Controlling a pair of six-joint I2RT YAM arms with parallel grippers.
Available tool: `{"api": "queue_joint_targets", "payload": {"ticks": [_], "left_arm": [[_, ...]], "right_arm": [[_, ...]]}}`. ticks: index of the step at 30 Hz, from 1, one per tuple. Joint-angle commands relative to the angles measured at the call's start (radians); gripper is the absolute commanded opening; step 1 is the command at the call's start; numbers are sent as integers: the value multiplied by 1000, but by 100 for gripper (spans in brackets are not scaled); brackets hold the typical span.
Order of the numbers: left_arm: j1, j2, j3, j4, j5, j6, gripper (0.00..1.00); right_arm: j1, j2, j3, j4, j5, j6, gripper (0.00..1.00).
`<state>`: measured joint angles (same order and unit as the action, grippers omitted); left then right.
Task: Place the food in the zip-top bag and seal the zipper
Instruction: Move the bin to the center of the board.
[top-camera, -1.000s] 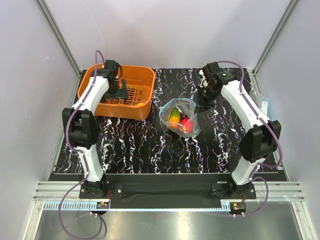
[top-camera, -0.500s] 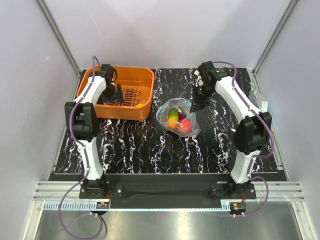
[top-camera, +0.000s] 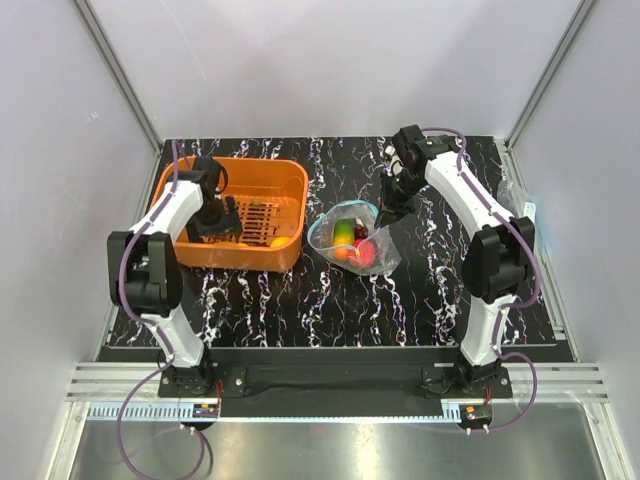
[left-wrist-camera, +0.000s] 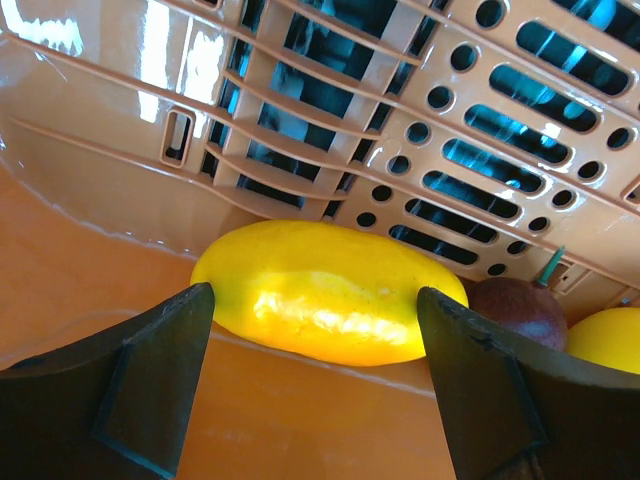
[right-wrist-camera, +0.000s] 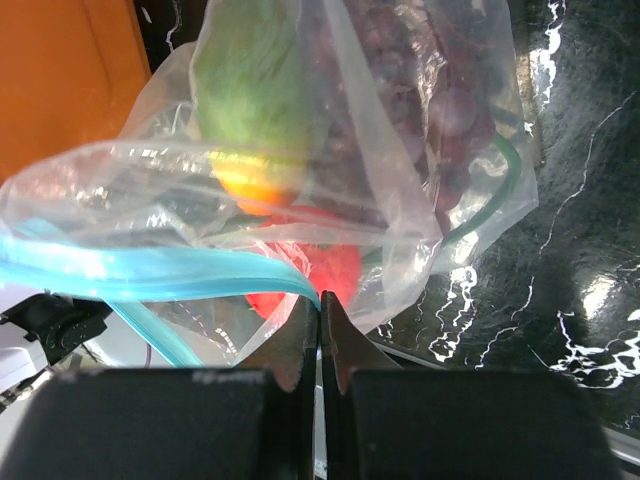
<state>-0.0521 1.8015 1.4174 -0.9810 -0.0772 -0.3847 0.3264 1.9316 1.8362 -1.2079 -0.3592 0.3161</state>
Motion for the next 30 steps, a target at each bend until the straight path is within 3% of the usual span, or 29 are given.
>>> {"api": "queue_joint_targets", "payload": {"ticks": [1,7,15,19,22,30], "left_arm": [[6,-77,-109,-90,5,24,85],[6,-200,-230,-77,-33,33,95],[46,-431,-442,22,97,37,95],[51,-490,-456,94,132,41,96],[51,-388,-364,46,84,18,98],[51,-214,84,-4,25,-75,99]], "right_arm": [[-7,21,31,8,-44,23,0],[-10,-2,-12,13,-57,29,0],[-12,-31,-77,27,-61,35,0],[-10,-49,-104,31,-58,37,0],[-10,-52,-106,33,-63,37,0],[-12,-51,-69,18,-52,32,0]]}}
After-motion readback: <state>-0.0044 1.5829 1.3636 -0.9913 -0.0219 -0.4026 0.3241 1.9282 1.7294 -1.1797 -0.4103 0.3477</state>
